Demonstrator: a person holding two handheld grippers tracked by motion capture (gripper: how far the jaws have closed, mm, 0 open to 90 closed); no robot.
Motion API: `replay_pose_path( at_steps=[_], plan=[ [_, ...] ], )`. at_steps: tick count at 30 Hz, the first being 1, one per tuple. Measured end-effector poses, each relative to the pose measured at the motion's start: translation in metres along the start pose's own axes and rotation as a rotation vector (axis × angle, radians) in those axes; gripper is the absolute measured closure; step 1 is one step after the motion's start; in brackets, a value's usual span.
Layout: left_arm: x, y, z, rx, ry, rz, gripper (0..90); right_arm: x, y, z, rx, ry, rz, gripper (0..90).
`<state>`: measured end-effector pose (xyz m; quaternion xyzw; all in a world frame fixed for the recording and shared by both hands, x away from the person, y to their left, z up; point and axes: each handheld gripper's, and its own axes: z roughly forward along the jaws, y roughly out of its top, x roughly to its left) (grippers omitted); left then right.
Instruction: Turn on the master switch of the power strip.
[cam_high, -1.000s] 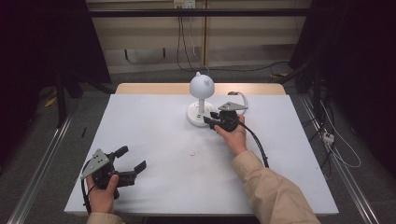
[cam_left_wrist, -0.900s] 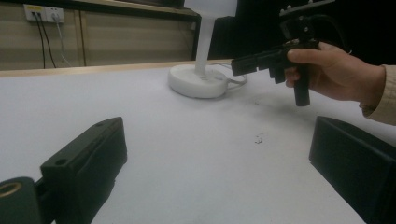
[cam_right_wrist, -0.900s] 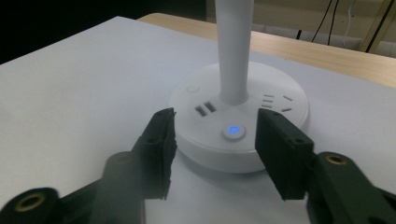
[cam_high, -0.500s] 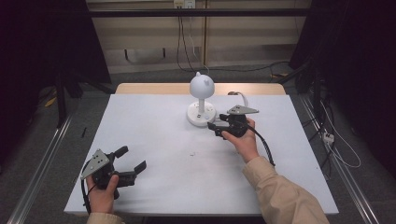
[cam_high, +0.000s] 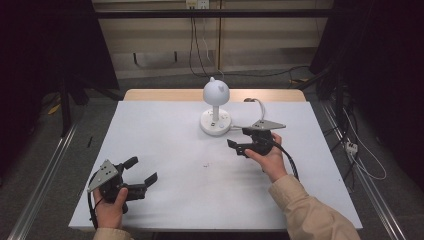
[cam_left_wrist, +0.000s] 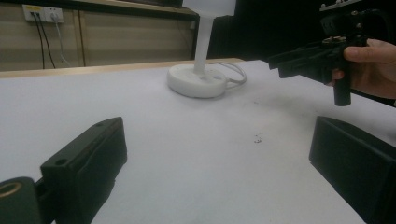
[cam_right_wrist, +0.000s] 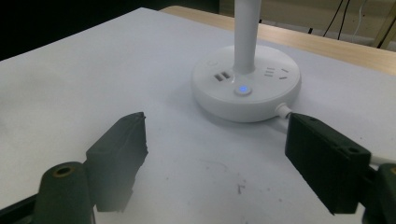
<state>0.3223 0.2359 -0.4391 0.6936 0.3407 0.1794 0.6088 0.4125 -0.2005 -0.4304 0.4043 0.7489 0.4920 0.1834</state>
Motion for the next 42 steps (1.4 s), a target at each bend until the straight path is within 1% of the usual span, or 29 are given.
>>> replay_pose_path(
  at_steps=[3, 5, 11, 13, 16, 19, 23, 30, 32, 34, 36, 40, 42],
  plan=[
    [0.0, 0.0, 0.0, -0.001, 0.0, -0.001, 3.8, 0.0, -0.002, -0.005, 0.008, -0.005, -0.012, 18.4],
    [0.0, 0.0, 0.0, 0.0, -0.001, 0.001, 3.8, 0.001, -0.003, -0.009, 0.002, -0.007, -0.019, 18.2],
    [0.0, 0.0, 0.0, 0.0, 0.002, 0.001, 3.8, 0.002, -0.011, -0.019, -0.007, -0.003, -0.007, 15.7],
    [0.0, 0.0, 0.0, 0.002, 0.003, 0.003, 3.8, 0.003, -0.013, -0.023, -0.006, -0.006, -0.017, 15.3],
    [0.0, 0.001, 0.001, 0.004, -0.002, 0.007, 3.8, 0.002, -0.016, -0.026, 0.004, -0.003, -0.021, 13.7],
    [-0.001, 0.001, 0.001, 0.004, -0.004, 0.007, 3.8, 0.001, -0.019, -0.03, 0.001, -0.004, -0.021, 12.6],
    [0.0, 0.001, 0.001, 0.001, -0.003, 0.006, 3.8, 0.001, -0.022, -0.036, -0.007, -0.005, -0.018, 11.9],
    [0.0, 0.001, 0.0, -0.003, 0.0, 0.001, 3.8, 0.002, -0.028, -0.043, 0.005, -0.001, -0.024, 11.0],
    [0.0, 0.001, 0.0, -0.002, -0.001, 0.002, 3.8, 0.003, -0.03, -0.045, 0.012, -0.004, -0.043, 10.5],
    [0.0, 0.001, 0.001, 0.0, -0.002, 0.004, 3.8, 0.004, -0.032, -0.047, 0.017, 0.002, -0.046, 10.5],
    [0.0, 0.001, 0.0, 0.0, -0.001, 0.004, 3.8, 0.004, -0.034, -0.049, 0.02, 0.008, -0.044, 10.5],
    [0.0, 0.001, 0.0, 0.001, -0.002, 0.005, 3.8, 0.003, -0.038, -0.055, 0.016, 0.003, -0.037, 10.3],
    [0.0, 0.001, 0.001, 0.002, -0.002, 0.007, 3.8, 0.003, -0.039, -0.058, 0.02, 0.0, -0.047, 10.2]
  ],
)
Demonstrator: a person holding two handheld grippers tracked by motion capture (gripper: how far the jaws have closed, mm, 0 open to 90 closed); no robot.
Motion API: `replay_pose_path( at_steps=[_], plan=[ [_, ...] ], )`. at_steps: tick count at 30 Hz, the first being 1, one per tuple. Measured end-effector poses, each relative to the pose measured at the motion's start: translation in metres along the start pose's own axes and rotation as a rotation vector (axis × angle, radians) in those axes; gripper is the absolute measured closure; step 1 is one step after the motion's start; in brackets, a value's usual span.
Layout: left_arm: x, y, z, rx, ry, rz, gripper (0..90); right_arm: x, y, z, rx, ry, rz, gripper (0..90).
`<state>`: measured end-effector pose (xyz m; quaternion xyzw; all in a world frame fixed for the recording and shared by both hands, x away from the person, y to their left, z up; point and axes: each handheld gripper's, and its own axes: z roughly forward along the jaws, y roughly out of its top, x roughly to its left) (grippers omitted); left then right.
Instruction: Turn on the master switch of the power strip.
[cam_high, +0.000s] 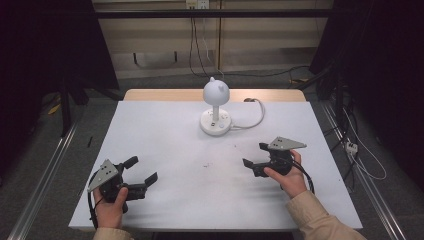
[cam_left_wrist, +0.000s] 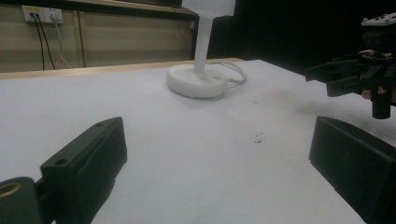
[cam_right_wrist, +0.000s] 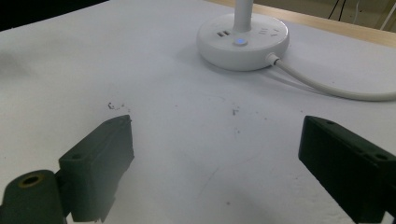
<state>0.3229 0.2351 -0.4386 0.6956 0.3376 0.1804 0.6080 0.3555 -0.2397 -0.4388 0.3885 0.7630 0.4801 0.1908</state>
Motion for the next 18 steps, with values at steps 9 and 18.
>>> replay_pose_path(
  at_steps=[9, 18],
  plan=[
    [-0.001, 0.0, 0.0, 0.0, -0.001, 0.001, 3.8, 0.0, -0.006, -0.01, 0.002, 0.007, -0.006, 10.6],
    [-0.001, 0.001, 0.0, -0.004, -0.001, 0.0, 3.8, 0.001, -0.012, -0.017, 0.009, 0.005, -0.014, 10.7]
  ],
)
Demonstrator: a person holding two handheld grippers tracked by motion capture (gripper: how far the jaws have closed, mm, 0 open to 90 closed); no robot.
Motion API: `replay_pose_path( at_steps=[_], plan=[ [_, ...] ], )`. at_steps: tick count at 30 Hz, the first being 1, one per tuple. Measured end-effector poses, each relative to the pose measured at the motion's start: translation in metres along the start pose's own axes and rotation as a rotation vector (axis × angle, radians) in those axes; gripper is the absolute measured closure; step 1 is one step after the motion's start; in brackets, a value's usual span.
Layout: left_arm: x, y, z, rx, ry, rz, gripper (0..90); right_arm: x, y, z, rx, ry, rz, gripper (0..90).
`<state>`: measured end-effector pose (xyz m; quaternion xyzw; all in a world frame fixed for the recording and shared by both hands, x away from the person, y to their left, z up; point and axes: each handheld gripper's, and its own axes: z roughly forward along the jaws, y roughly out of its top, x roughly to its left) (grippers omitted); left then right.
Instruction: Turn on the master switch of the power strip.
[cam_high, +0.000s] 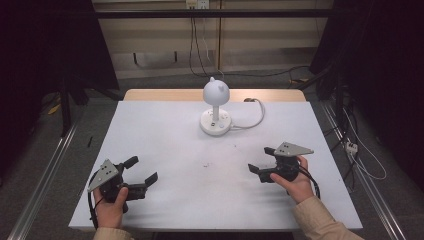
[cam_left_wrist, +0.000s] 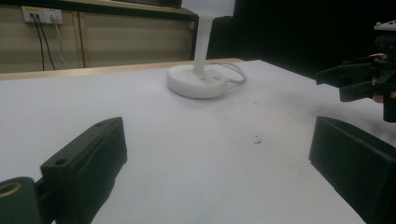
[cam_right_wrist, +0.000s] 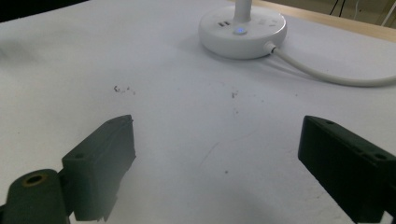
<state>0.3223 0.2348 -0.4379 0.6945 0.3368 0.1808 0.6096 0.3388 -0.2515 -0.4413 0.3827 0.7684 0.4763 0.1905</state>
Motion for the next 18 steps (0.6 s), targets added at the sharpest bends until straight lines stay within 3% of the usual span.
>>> replay_pose_path(
  at_steps=[18],
  plan=[
    [0.0, -0.001, 0.0, 0.003, -0.001, 0.001, 3.8, 0.003, -0.012, -0.011, 0.0, 0.0, -0.009, 9.2]
  ],
)
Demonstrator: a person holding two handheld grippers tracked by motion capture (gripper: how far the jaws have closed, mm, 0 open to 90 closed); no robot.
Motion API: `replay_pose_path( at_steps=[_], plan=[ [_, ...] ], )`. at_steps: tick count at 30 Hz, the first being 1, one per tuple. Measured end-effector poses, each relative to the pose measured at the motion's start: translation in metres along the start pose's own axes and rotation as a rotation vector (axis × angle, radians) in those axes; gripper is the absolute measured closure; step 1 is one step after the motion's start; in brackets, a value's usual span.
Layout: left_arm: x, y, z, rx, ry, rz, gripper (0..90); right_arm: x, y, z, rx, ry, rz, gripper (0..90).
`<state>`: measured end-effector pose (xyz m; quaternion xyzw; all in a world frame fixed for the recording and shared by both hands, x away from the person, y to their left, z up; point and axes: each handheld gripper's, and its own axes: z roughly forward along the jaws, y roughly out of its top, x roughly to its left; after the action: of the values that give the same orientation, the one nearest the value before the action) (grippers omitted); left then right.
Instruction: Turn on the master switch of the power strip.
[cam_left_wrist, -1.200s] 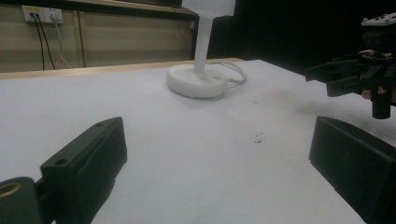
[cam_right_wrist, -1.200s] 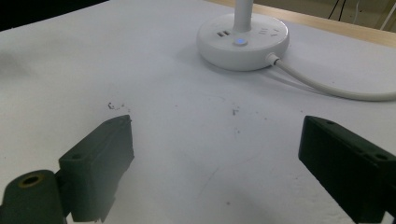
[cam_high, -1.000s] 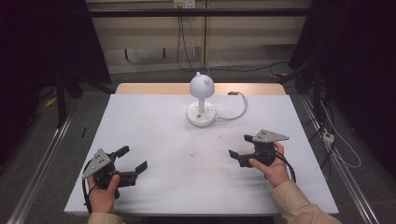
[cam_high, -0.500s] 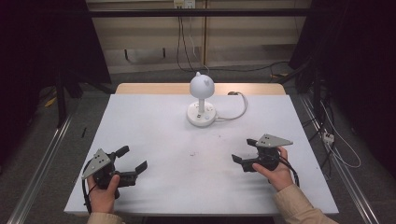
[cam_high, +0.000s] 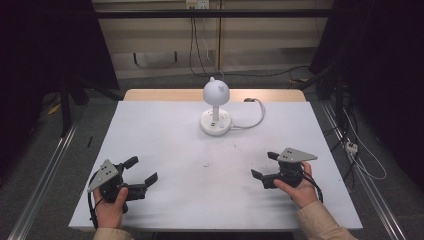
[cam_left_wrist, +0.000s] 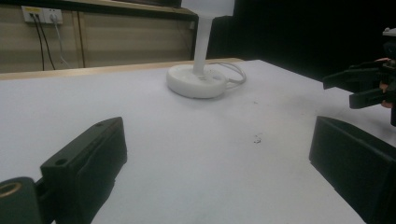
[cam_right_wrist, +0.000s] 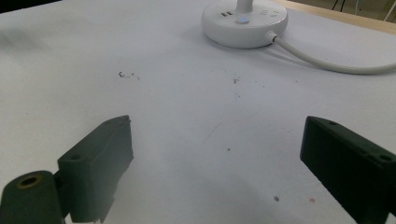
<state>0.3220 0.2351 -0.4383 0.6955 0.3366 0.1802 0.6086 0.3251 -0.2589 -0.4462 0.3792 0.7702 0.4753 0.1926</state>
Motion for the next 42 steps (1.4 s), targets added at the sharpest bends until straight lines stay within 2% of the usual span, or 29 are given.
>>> replay_pose_path(
  at_steps=[14, 42],
  plan=[
    [0.0, 0.0, 0.0, 0.004, 0.001, 0.004, 3.8, -0.002, -0.01, -0.01, -0.003, -0.01, 0.024, 9.2],
    [0.0, -0.001, 0.001, 0.011, 0.001, 0.003, 3.8, -0.003, -0.023, -0.032, -0.017, -0.029, 0.034, 9.0]
  ],
)
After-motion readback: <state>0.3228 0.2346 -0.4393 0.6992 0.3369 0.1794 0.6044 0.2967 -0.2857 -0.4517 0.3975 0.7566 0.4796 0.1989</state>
